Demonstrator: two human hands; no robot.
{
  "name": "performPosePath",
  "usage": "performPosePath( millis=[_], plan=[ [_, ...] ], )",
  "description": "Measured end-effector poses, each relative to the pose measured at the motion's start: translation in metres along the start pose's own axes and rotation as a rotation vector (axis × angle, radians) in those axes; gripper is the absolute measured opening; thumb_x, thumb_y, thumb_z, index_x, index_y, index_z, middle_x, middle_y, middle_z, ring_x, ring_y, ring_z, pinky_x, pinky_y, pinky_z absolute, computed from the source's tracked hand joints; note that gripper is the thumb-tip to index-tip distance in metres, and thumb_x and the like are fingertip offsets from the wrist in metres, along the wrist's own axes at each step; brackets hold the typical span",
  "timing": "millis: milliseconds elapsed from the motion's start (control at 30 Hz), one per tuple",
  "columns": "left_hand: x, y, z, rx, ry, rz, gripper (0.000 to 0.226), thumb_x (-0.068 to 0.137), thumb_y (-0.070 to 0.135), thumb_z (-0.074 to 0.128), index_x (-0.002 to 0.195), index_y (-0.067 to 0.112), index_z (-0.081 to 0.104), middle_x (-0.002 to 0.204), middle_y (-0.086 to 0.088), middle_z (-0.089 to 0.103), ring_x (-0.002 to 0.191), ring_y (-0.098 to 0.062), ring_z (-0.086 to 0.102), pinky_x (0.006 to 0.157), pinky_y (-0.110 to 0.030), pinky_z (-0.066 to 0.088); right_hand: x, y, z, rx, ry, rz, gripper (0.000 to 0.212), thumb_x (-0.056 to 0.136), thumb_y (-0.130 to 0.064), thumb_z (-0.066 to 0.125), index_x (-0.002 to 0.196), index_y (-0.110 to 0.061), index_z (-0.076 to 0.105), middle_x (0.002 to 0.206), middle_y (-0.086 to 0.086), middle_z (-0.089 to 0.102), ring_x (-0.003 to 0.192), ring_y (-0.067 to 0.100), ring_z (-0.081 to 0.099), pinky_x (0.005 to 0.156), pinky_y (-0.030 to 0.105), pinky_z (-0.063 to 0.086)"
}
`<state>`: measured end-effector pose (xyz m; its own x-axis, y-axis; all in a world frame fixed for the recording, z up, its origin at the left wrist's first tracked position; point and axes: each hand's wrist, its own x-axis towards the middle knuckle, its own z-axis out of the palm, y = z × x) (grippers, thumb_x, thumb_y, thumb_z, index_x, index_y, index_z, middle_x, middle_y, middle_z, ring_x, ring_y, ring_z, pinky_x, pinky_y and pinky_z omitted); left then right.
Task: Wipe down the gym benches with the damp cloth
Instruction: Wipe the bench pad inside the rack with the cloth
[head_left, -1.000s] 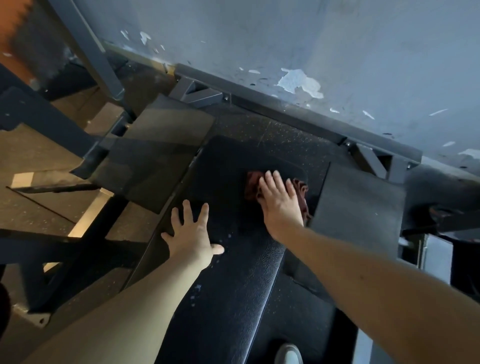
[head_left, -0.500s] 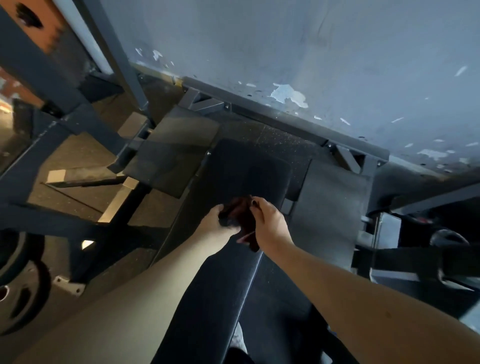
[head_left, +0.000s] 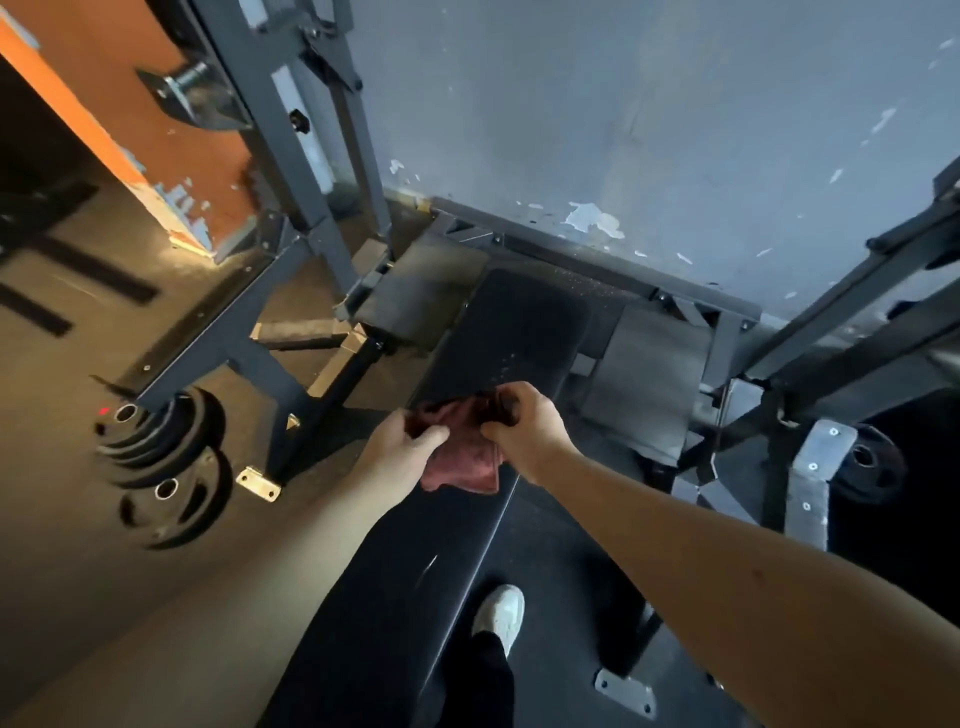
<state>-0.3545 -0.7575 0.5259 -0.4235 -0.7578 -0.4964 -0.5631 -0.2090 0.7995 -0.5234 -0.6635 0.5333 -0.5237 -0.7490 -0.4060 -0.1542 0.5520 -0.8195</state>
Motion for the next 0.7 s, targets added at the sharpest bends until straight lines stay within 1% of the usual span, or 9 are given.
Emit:
performPosePath(
  millis=[100,167,300,333,400,500,567,633,700],
  plan=[
    [-0.055,-0.010,-0.020,0.074,0.005,0.013,0.040,0.081,0.032,0.082,0.112,0.016,0.062,0.105,-0.002,0.073,0.098,-0.016,0.071,0.094,-0.041,0.057,-0.049,-0.002,0.021,-0.040,0.005,0.005,0.048,0.089,-0.013,0.074,0.130,-0.024,0.052,0.111,-0.004,0.067,0.096,0.016,0.065,0.075,0.026,0.054],
    [-0.080,-0.020,-0.033,0.111,-0.024,-0.010,0.036,0.081,0.028,0.083,0.111,0.017,0.065,0.103,-0.001,0.075,0.097,-0.016,0.072,0.095,-0.044,0.057,-0.077,-0.002,0.036,-0.039,-0.001,0.023,0.047,0.091,-0.016,0.073,0.128,-0.023,0.045,0.107,-0.003,0.065,0.087,0.014,0.065,0.069,0.027,0.055],
    [-0.108,-0.041,-0.059,0.257,-0.024,-0.021,0.042,0.067,0.062,0.075,0.099,0.037,0.069,0.098,0.010,0.076,0.094,-0.017,0.073,0.089,-0.049,0.058,-0.116,-0.005,0.057,-0.030,0.005,0.044,0.038,0.093,-0.018,0.068,0.116,-0.017,0.039,0.093,-0.004,0.056,0.076,0.009,0.056,0.057,0.025,0.045],
    [-0.112,-0.047,-0.065,0.275,-0.009,-0.026,0.041,0.067,0.064,0.073,0.100,0.040,0.067,0.099,0.012,0.075,0.096,-0.016,0.072,0.089,-0.049,0.058,-0.124,-0.005,0.061,-0.027,-0.007,0.033,0.034,0.093,-0.016,0.066,0.114,-0.017,0.040,0.091,-0.003,0.056,0.075,0.011,0.056,0.055,0.025,0.044],
    [-0.134,-0.040,-0.072,0.274,0.015,0.001,0.032,0.077,0.052,0.074,0.104,0.037,0.064,0.105,0.010,0.073,0.100,-0.015,0.071,0.094,-0.049,0.057,-0.137,-0.008,0.071,-0.034,-0.024,-0.006,0.025,0.093,-0.013,0.065,0.106,-0.019,0.044,0.088,-0.002,0.057,0.074,0.015,0.057,0.054,0.026,0.045],
    [-0.159,-0.034,-0.085,0.256,0.087,0.000,0.018,0.093,0.033,0.070,0.106,0.027,0.060,0.107,0.002,0.070,0.101,-0.018,0.068,0.096,-0.045,0.055,-0.147,-0.012,0.090,0.056,-0.037,-0.060,0.021,0.091,-0.012,0.071,0.098,-0.022,0.054,0.094,-0.005,0.059,0.087,0.018,0.060,0.065,0.023,0.047],
    [-0.167,-0.044,-0.103,0.245,0.114,-0.011,0.018,0.094,0.034,0.068,0.106,0.027,0.058,0.108,0.000,0.068,0.101,-0.020,0.068,0.095,-0.046,0.055,-0.152,-0.018,0.110,0.110,-0.064,-0.083,0.022,0.091,-0.016,0.073,0.109,-0.021,0.060,0.104,-0.007,0.061,0.101,0.016,0.060,0.080,0.022,0.046],
    [-0.168,-0.057,-0.128,0.207,0.113,-0.018,0.018,0.089,0.039,0.069,0.102,0.035,0.057,0.109,0.000,0.069,0.100,-0.022,0.069,0.090,-0.051,0.058,-0.156,-0.028,0.136,0.115,-0.111,-0.082,0.039,0.091,-0.019,0.074,0.127,-0.023,0.058,0.117,-0.007,0.058,0.110,0.013,0.058,0.093,0.026,0.047],
    [-0.165,-0.070,-0.157,0.188,0.108,-0.007,0.016,0.091,0.034,0.069,0.101,0.032,0.057,0.107,0.000,0.068,0.099,-0.022,0.069,0.088,-0.051,0.059,-0.158,-0.040,0.170,0.119,-0.124,-0.054,0.054,0.087,-0.021,0.078,0.133,-0.027,0.051,0.127,-0.004,0.051,0.114,0.015,0.058,0.099,0.034,0.053]
  ],
)
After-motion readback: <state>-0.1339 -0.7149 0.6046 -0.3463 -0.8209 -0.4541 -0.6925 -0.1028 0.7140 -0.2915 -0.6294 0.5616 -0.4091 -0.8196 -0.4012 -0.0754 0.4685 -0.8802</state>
